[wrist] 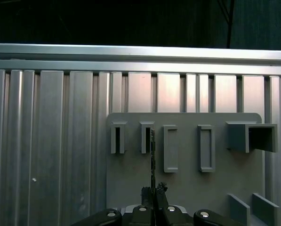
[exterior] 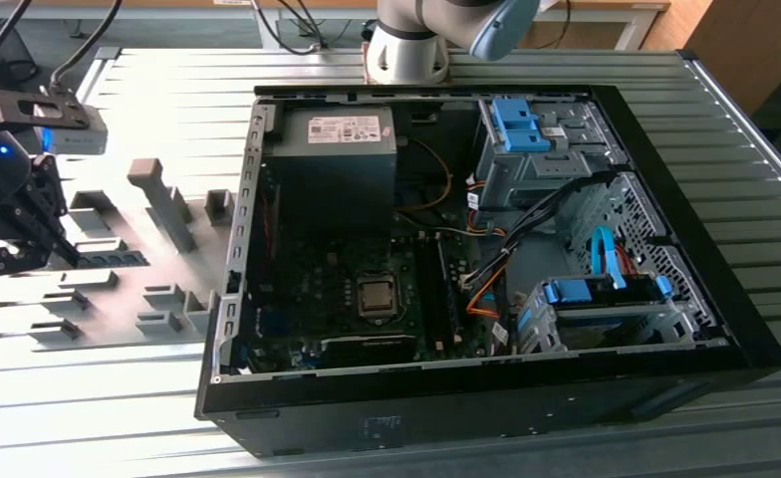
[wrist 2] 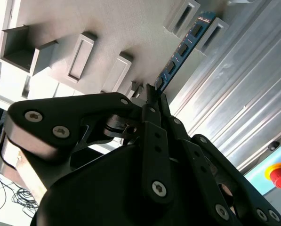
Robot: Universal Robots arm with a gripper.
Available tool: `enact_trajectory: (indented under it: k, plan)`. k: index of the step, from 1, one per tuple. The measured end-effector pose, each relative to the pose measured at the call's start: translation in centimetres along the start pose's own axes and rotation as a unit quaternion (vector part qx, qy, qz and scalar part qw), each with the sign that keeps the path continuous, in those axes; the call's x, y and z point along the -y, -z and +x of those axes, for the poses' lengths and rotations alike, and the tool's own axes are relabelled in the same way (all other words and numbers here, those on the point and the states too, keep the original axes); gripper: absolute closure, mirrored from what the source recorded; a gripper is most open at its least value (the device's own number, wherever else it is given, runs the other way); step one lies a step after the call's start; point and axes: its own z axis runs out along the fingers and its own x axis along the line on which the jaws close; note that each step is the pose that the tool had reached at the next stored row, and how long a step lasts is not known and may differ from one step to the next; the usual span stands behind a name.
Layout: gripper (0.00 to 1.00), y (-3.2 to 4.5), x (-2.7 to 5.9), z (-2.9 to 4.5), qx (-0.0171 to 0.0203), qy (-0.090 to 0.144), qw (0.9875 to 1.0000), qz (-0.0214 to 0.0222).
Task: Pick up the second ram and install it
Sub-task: 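Pick up the second ram and move it above second insertion slot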
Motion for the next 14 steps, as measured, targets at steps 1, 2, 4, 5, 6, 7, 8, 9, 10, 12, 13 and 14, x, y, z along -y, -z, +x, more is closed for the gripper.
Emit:
enact_trajectory:
  k: [1,2,4,5,6,7,8,9,10,12,13,14]
  plan:
    - [0.86,0.02,0.0,0.0,0.0,0.0,1.0,0.0]
    - [0.86,0.05,0.0,0.0,0.0,0.0,1.0,0.0]
    - [0.86,0.11,0.0,0.0,0.0,0.0,1.0,0.0]
    - [0.86,0.14,0.0,-0.01,0.0,0.0,1.0,0.0]
    - [0.86,0.16,0.0,-0.01,0.0,0.0,1.0,0.0]
    - [0.86,0.18,0.0,-0.01,0.0,0.0,1.0,0.0]
    - [0.86,0.2,0.0,-0.01,0.0,0.0,1.0,0.0]
    - [0.86,0.22,0.0,-0.01,0.0,0.0,1.0,0.0]
    - [0.86,0.25,0.0,-0.01,0.0,0.0,1.0,0.0]
    - [0.86,0.31,-0.01,-0.01,0.0,0.0,1.0,0.0]
    - [0.86,0.35,-0.01,-0.01,-0.0001,0.0,1.0,0.0]
    - [0.86,0.38,-0.01,-0.01,0.0,0.0,1.0,0.0]
